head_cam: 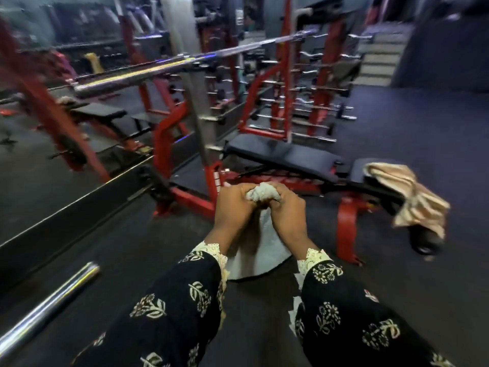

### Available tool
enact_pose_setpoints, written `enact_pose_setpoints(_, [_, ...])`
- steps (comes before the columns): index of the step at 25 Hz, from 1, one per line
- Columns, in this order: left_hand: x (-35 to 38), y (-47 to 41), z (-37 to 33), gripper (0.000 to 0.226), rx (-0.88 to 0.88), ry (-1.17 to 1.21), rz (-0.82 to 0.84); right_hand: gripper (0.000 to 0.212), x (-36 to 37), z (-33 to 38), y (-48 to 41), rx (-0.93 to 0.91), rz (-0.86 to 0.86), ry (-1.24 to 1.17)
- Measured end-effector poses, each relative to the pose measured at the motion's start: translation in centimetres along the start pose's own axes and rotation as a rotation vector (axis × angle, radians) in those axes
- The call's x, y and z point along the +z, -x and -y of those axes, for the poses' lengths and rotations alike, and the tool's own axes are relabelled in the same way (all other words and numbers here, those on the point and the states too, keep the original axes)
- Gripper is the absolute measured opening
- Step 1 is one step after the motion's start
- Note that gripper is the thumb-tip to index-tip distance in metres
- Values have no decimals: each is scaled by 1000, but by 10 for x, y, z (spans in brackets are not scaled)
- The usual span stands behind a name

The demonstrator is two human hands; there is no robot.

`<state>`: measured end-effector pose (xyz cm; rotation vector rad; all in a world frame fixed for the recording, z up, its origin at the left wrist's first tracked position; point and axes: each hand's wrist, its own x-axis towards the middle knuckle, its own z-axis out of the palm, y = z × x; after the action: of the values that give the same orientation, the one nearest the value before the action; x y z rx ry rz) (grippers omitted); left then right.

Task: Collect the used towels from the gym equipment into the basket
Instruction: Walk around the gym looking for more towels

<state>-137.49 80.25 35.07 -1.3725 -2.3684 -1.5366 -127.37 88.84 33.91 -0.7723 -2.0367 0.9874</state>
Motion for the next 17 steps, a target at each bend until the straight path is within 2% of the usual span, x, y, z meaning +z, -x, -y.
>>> enact_pose_setpoints(3, [92,-7,-68,23,83,73,149,45,-101,-54,-2,57,-125,43])
enact_pose_setpoints(6, [180,-3,-135,32,160,137,288,39,-201,-101,13,106,-232,73])
enact_pose_setpoints(12, [372,33,-267,25,329,202,607,31,-403,-195,81,266,-518,166])
enact_pose_setpoints(17, [508,80,-377,23,410,383,812,31,-538,-251,139,349,-703,192])
